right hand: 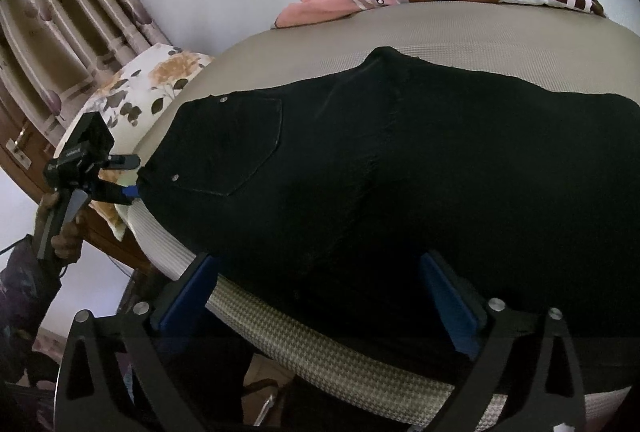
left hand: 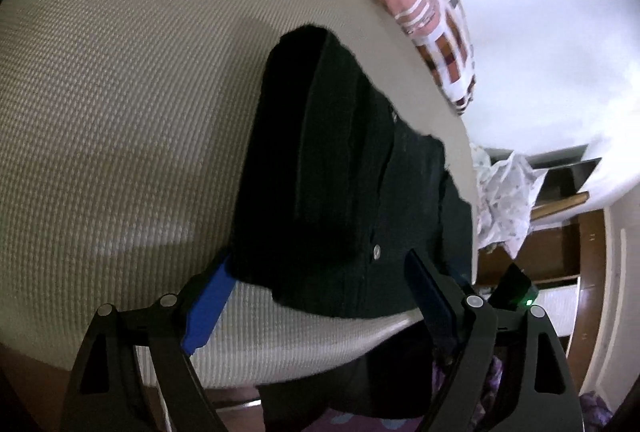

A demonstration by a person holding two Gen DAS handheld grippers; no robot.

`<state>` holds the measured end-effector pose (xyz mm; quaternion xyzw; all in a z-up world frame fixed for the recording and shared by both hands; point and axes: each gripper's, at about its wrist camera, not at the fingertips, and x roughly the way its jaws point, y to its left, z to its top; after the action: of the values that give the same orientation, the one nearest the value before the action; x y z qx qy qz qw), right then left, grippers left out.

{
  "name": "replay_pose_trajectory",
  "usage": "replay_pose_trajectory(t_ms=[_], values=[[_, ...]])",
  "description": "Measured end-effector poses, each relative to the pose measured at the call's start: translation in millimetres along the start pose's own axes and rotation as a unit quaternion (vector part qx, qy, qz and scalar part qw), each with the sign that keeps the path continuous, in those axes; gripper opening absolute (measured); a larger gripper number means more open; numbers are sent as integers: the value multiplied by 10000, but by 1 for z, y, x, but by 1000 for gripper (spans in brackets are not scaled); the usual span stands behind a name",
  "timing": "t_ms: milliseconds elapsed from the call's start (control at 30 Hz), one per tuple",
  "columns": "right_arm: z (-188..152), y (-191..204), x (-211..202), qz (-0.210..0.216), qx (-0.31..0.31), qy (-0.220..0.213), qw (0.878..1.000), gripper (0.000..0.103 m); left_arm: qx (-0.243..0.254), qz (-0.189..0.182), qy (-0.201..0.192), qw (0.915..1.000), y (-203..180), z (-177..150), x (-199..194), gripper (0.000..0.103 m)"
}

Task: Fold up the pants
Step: 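Grasp the waistband end of the folded pants with the left gripper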

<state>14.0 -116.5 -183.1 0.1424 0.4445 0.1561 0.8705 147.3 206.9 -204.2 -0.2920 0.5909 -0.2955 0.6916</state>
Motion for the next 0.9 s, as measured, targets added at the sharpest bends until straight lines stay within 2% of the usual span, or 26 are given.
replay_pose_trajectory(t_ms=[100,200,300,367,533,700,900], values=[[0,1,1,-32,-27,6,10000,101,43,-251,-148,9996,3,2,1,86],[0,2,1,-65,-55,15,10000,101,32,-443,-58,9990,6,7,3,88],[-1,4,2,-101,-92,27,9999,102,131,-671,386,9969,4,11,9,88],[-1,4,1,-112,-92,25,9999,102,150,-941,796,9923,4,11,15,88],[-1,4,2,-117,-56,-2,9999,102,141,-885,899,9919,-1,20,22,88],[-2,6,2,-164,-80,7,9998,102,111,-858,702,9938,-5,31,28,88],[-2,5,2,-132,-51,-8,9999,102,365,-760,723,9938,-10,18,28,89]])
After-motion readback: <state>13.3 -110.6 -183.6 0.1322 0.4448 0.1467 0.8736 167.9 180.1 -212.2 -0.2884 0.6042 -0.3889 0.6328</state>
